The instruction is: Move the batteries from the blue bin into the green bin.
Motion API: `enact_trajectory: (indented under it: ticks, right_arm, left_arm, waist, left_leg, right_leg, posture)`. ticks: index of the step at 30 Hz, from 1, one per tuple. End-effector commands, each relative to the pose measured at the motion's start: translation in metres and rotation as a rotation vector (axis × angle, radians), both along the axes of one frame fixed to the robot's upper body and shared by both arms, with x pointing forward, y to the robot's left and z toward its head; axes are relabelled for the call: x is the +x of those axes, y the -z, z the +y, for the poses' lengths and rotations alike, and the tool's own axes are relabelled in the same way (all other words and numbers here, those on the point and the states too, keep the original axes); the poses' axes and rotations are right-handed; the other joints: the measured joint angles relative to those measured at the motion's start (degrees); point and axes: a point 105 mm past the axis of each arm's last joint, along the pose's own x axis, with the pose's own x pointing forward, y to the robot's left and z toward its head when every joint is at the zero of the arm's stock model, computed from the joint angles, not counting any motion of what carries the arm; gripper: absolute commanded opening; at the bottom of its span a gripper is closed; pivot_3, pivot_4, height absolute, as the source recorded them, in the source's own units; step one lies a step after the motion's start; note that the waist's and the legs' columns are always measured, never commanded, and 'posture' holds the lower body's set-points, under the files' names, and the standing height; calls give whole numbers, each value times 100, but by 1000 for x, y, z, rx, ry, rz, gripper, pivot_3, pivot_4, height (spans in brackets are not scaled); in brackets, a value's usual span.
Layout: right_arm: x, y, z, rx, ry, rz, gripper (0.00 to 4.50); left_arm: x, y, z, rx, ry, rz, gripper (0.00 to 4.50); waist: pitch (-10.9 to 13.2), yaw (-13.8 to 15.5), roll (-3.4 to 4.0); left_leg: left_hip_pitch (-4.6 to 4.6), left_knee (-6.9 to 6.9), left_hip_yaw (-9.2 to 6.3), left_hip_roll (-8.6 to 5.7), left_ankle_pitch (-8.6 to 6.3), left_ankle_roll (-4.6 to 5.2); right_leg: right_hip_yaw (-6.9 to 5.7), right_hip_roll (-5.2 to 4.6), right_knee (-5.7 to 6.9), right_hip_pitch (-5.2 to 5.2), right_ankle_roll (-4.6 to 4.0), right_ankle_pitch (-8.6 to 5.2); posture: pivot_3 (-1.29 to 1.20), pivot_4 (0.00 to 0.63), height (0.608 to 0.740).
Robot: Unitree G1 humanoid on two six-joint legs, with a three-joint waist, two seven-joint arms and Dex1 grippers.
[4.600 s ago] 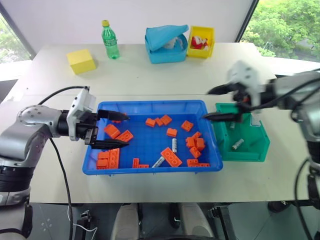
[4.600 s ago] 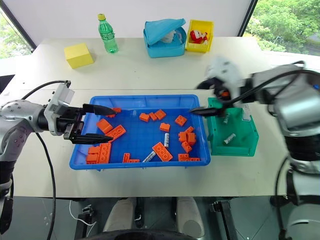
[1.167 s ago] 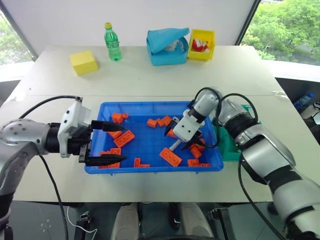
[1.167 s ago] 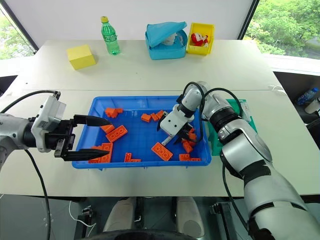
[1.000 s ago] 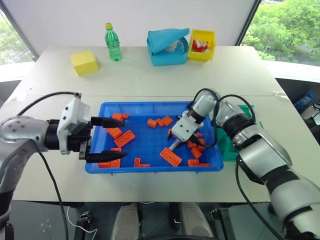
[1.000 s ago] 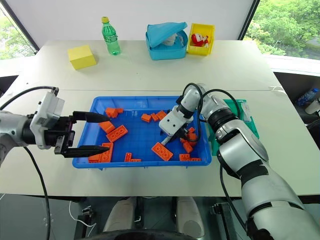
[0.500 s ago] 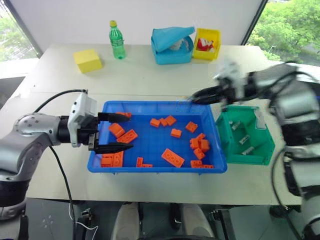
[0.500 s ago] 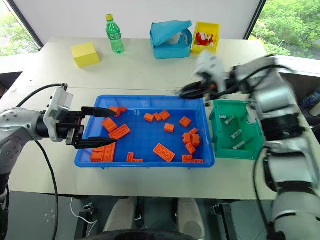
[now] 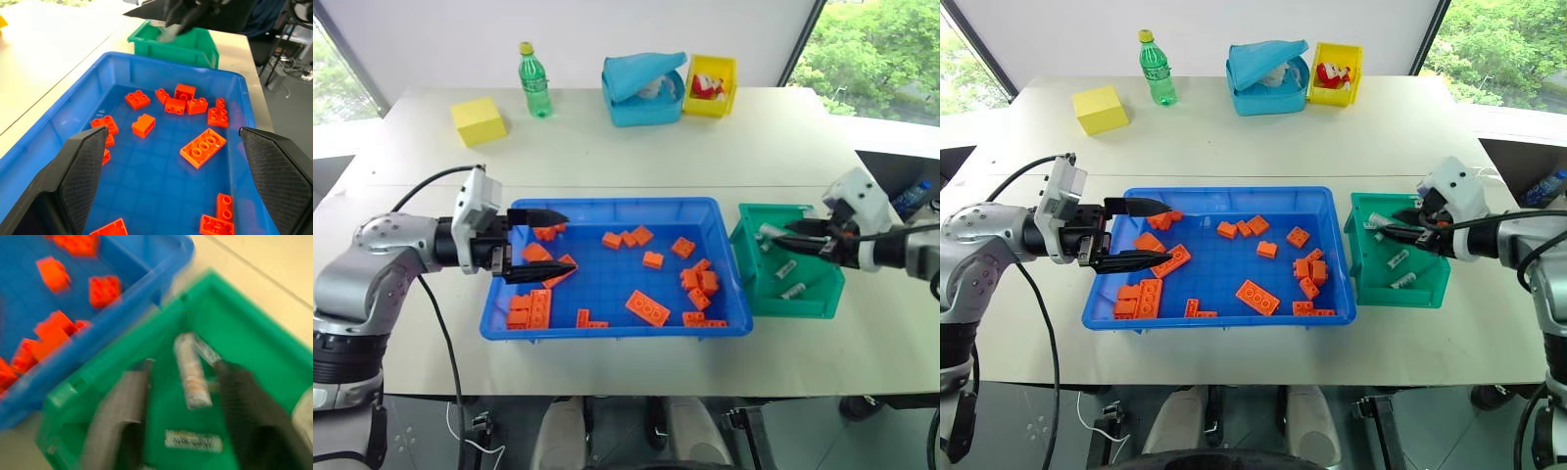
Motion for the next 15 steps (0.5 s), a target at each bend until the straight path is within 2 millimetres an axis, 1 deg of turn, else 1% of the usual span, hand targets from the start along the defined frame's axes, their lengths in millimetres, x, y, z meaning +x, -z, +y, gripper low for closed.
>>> enact_trajectory:
  ticks: [1,2,4,9,11,12,13,15]
  right_arm:
    - [2,-26,-4,2,-33,-140,3558]
    - [1,-31,-6,15,-46,-159,3558]
    - [-7,-40,-14,22,-102,-183,3558]
    - [-34,-48,-58,-19,-178,-125,3558]
    - [-35,-52,-75,15,-168,-124,3558]
    - [-34,-53,-82,14,-160,-130,3558]
    - [-33,-51,-87,6,-157,-126,3558]
    - [-32,-47,-90,4,-174,-105,3558]
  left_arm:
    - [-1,-11,12,-10,-50,-40,4500]
    - [0,-11,17,-11,-74,-39,4500]
    - [-1,-11,32,-11,-138,-32,4500]
    - [-11,-12,85,58,-295,-15,4500]
    - [-13,-15,108,91,-364,-19,4500]
    - [-14,-17,116,98,-389,-18,4500]
    - [-15,-19,122,100,-403,-17,4500]
    - [-15,-22,127,100,-415,-17,4500]
  waist:
    - [0,-9,0]
    - [0,-9,0]
    - [1,0,-1]
    - [2,10,-2]
    - [2,2,-2]
    - [2,-2,-1]
    - [2,-7,-1]
    - [2,-10,-1]
  left_leg:
    - [0,0,0,0,0,0]
    - [0,0,0,0,0,0]
    - [0,-1,-1,0,0,0]
    - [-1,-6,0,1,-2,3]
    - [1,-5,3,1,-2,3]
    - [3,-3,4,1,-2,3]
    - [5,-3,7,1,-2,3]
    - [8,-2,9,1,-2,3]
  right_leg:
    - [0,0,0,0,0,0]
    - [0,1,-1,0,0,0]
    - [-1,1,-1,0,0,-1]
    - [-4,-1,-7,-1,-12,-14]
    - [-4,-4,-8,1,-14,-15]
    - [-4,-4,-9,2,-16,-15]
    - [-3,-7,-9,1,-17,-16]
    - [-3,-9,-9,2,-17,-17]
  posture:
    - [0,150,736]
    - [0,150,736]
    - [0,150,736]
    - [0,150,736]
    - [0,150,736]
    - [0,150,736]
    - [0,150,736]
    - [0,150,736]
